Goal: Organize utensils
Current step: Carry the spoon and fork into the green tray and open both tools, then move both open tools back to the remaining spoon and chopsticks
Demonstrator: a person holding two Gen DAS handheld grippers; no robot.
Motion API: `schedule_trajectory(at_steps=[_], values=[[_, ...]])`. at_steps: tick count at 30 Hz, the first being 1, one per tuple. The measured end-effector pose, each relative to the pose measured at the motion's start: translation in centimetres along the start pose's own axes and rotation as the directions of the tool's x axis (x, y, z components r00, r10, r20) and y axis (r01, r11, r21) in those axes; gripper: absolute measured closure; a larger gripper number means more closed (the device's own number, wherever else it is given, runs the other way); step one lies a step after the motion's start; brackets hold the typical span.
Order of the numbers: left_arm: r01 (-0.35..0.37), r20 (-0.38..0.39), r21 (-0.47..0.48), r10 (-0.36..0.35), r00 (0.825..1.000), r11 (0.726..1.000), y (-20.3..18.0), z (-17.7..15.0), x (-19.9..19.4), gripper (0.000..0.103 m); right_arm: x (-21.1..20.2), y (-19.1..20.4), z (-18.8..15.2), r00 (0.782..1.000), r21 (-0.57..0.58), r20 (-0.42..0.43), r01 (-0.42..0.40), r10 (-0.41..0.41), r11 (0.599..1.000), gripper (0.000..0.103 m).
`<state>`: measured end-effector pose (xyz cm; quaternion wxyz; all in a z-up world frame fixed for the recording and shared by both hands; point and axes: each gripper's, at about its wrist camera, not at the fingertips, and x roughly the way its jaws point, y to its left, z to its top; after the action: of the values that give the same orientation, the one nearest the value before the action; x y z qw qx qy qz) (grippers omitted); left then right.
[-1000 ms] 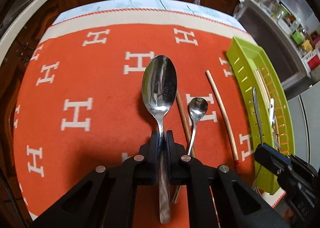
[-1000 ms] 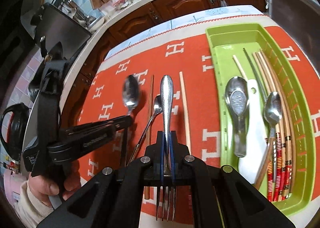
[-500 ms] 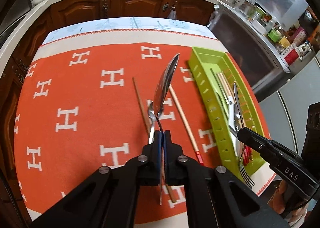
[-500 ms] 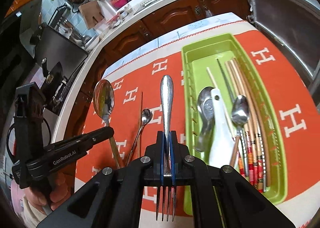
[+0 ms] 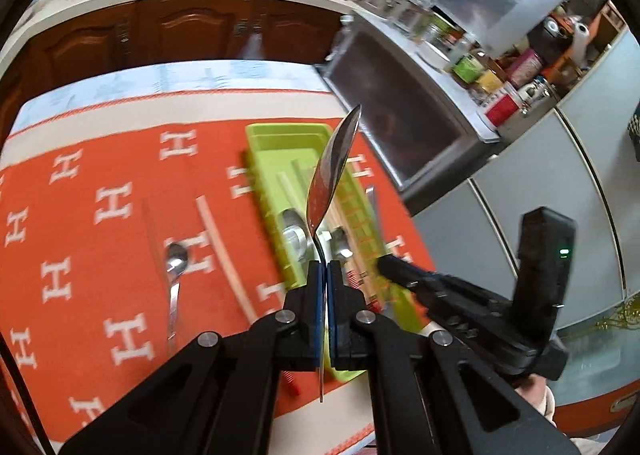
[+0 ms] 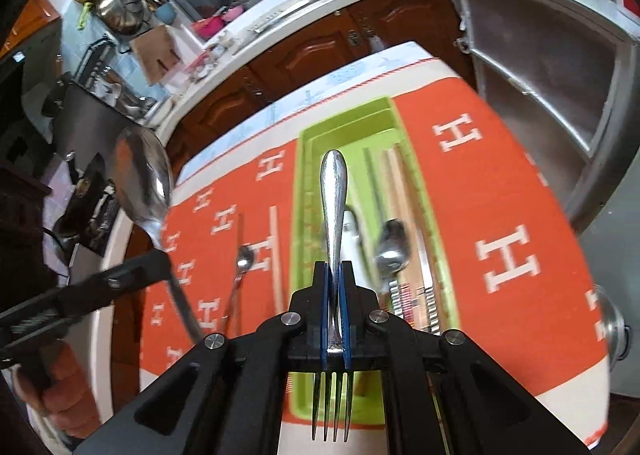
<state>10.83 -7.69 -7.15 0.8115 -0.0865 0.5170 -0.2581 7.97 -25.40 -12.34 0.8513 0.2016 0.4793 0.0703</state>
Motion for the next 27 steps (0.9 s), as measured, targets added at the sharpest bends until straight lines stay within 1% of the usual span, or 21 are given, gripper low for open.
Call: schedule_trajectory(at_steps=[3, 5, 10, 14, 16, 18, 20, 23, 24, 26, 27], values=[[0.023, -0.028, 0.003, -0.023, 0.999, 1.000, -1.4, 0.9, 2.1, 0.103, 0.8, -1.4, 0.6, 0.999, 0.012, -0.023, 0.028, -0.027, 1.000, 0.099], [0.024, -0.052, -0.003, -0.024, 0.998, 1.000, -1.8, 1.4, 4.0, 0.103, 1.5, -2.2, 0.8, 0.998, 0.012, -0.031, 0.050, -0.049, 0.999, 0.099], [-0.026, -0.106, -0.028, 0.023, 0.994, 0.999, -1.0, 2.2, 8.5, 0.103, 3.2, -3.1, 1.2, 0.996, 0.014, -0.063, 0.067, -0.066, 0.998, 0.098], [-0.061, -0.137, -0.015, 0.058, 0.989, 0.998, -0.4, 2.3, 10.6, 0.103, 4.7, -3.4, 1.6, 0.992, 0.020, -0.087, 0.097, -0.095, 0.995, 0.097], [-0.075, -0.128, -0.004, 0.074, 0.989, 0.997, -0.3, 2.3, 10.6, 0.102, 5.1, -3.5, 1.8, 0.992, 0.034, -0.086, 0.094, -0.090, 0.995, 0.097], [-0.083, -0.110, 0.014, 0.084, 0.990, 0.996, -0.3, 2.3, 10.0, 0.099, 5.2, -3.6, 2.0, 0.994, 0.047, -0.078, 0.081, -0.077, 0.996, 0.095], [-0.093, -0.089, 0.031, 0.095, 0.991, 0.995, -0.4, 2.3, 9.0, 0.093, 5.3, -3.4, 2.2, 0.994, 0.048, -0.070, 0.082, -0.078, 0.996, 0.093], [-0.117, -0.058, 0.053, 0.120, 0.991, 0.992, -0.5, 2.1, 7.1, 0.088, 4.9, -2.8, 2.3, 0.996, 0.044, -0.058, 0.072, -0.069, 0.996, 0.093], [-0.134, -0.043, 0.065, 0.137, 0.990, 0.989, -0.5, 2.0, 6.3, 0.086, 4.5, -2.4, 2.3, 0.997, 0.039, -0.053, 0.066, -0.064, 0.997, 0.093], [-0.165, -0.014, 0.082, 0.166, 0.986, 0.983, -0.3, 1.9, 4.8, 0.078, 3.7, -1.4, 2.2, 0.998, 0.017, -0.039, 0.057, -0.056, 0.998, 0.093], [-0.185, 0.007, 0.090, 0.185, 0.983, 0.979, 0.0, 1.8, 3.9, 0.076, 3.3, -0.8, 2.1, 0.998, 0.003, -0.034, 0.051, -0.051, 0.999, 0.093]])
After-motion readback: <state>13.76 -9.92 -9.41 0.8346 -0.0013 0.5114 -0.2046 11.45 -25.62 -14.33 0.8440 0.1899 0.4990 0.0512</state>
